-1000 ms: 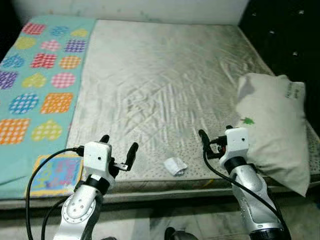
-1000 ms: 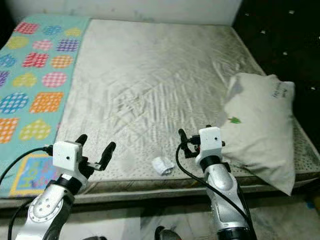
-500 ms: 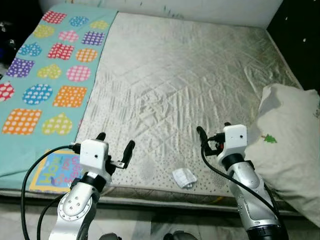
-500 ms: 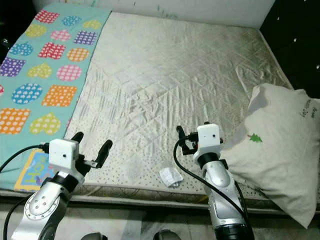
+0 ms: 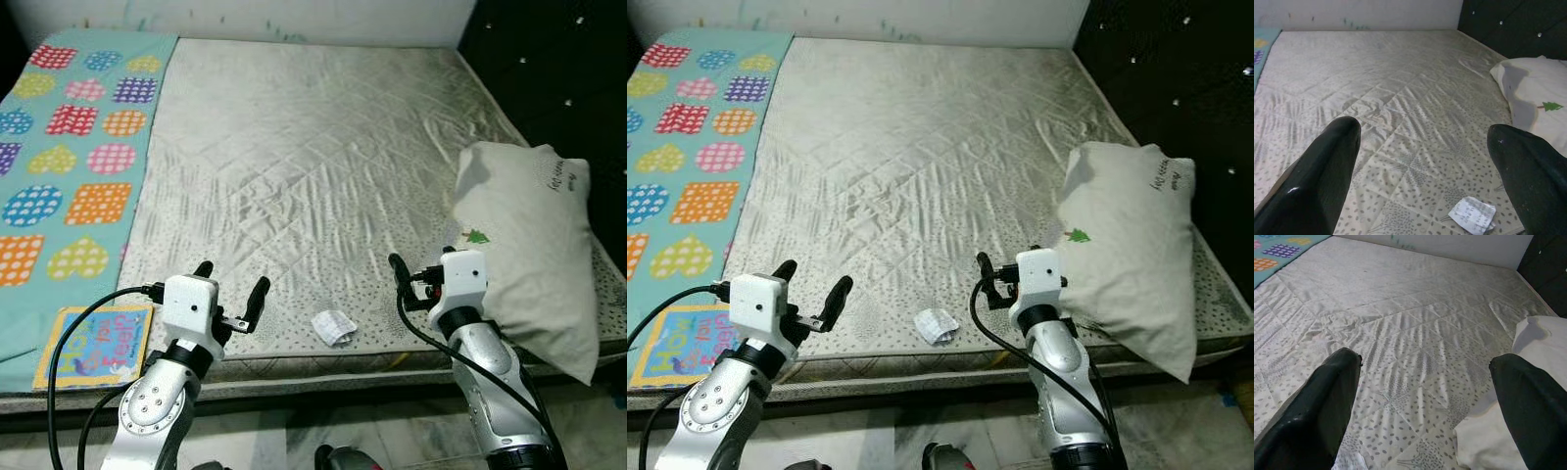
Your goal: Clean up the room
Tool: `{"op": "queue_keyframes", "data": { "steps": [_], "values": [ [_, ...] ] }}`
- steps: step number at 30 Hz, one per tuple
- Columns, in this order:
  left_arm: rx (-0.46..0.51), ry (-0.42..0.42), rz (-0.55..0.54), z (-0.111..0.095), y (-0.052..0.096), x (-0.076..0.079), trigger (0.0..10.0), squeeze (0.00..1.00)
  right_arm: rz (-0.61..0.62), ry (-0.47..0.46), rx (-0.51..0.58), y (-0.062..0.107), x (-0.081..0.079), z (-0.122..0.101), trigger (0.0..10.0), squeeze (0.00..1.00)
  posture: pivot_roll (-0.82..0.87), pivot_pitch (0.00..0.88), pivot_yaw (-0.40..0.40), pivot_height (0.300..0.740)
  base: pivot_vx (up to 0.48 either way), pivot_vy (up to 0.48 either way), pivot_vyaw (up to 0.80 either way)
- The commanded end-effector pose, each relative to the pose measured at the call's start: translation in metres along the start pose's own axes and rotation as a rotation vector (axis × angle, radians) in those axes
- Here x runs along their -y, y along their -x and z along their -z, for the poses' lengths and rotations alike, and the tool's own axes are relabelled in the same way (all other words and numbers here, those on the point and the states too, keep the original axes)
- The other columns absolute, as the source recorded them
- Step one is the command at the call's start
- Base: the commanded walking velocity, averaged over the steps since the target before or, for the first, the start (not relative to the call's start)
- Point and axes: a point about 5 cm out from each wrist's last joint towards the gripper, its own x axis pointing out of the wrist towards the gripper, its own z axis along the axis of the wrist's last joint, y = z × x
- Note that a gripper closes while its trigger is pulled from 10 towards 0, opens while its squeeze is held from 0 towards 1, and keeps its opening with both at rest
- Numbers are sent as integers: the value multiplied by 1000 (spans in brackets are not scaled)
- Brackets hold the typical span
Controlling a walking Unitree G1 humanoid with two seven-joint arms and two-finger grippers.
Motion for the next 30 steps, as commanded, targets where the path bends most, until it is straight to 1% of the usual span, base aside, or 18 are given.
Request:
{"op": "queue_keyframes", "data": {
  "steps": [1, 3, 6, 11, 18, 21, 22, 30],
  "values": [
    [-11, -4, -32, 2, 2, -2, 10000, 0, 2, 6, 5, 0, 3, 0, 10000, 0, 35, 183, -73, 740, 0, 0, 0],
    [-10, 7, -81, 2, 2, -8, 10000, 0, 5, -3, 7, 0, 3, -1, 10000, 0, 37, 185, -73, 740, 0, 0, 0],
    [-13, 20, -109, 2, 3, -12, 10000, 0, 0, -13, 7, 0, 3, -1, 10000, 0, 37, 191, -72, 740, 0, 0, 0],
    [-13, 24, -110, 1, 5, -12, 10000, 0, -6, -9, 8, 2, 2, -1, 10000, 0, 39, 200, -70, 740, 0, 0, 0],
    [-18, 24, -116, 1, 6, -12, 10000, 0, -11, -15, 6, 3, 1, -1, 10000, 0, 40, 209, -66, 695, 0, 0, 0],
    [-19, 27, -120, 1, 6, -12, 10000, 0, -12, -17, 6, 3, 2, -1, 10000, 0, 40, 215, -67, 685, 0, 0, 0],
    [-22, 32, -124, 1, 6, -13, 10000, 0, -14, -19, 4, 4, 2, -1, 10000, 0, 40, 217, -67, 675, 0, 0, 0],
    [-23, 42, -133, 1, 7, -13, 10000, 0, -22, -25, 1, 4, 2, -1, 10000, 0, 38, 222, -71, 635, 0, 0, 0]
  ]
}}
